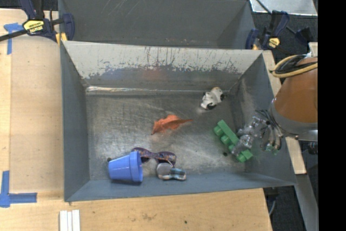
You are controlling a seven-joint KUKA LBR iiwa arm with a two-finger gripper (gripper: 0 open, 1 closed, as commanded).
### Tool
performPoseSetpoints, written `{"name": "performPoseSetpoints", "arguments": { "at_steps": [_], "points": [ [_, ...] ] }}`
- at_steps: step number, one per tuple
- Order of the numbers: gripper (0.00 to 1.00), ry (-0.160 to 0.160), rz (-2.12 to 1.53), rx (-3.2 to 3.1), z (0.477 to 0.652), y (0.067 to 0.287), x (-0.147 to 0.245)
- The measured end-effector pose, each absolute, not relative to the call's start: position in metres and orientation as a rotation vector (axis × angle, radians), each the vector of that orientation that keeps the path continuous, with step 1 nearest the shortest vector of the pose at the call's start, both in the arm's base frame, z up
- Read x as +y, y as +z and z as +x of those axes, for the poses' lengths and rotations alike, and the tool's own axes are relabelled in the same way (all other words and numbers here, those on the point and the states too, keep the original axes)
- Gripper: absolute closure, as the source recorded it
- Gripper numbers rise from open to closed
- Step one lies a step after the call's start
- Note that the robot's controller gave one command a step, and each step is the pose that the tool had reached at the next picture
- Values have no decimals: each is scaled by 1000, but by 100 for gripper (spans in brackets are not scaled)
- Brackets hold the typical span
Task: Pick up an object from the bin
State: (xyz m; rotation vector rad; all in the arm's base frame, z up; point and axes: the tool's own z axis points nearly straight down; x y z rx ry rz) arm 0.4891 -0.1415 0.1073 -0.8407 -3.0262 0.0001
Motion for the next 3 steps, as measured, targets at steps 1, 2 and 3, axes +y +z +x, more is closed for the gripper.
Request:
{"name": "performPoseSetpoints", "arguments": {
  "at_steps": [1,2,3],
  "points": [
    [100,-5,-839,-3022,489,128,-140],
    [100,-5,-836,-3028,490,140,-140],
    [100,-2,-836,-3028,490,153,-140]
  ]
}}
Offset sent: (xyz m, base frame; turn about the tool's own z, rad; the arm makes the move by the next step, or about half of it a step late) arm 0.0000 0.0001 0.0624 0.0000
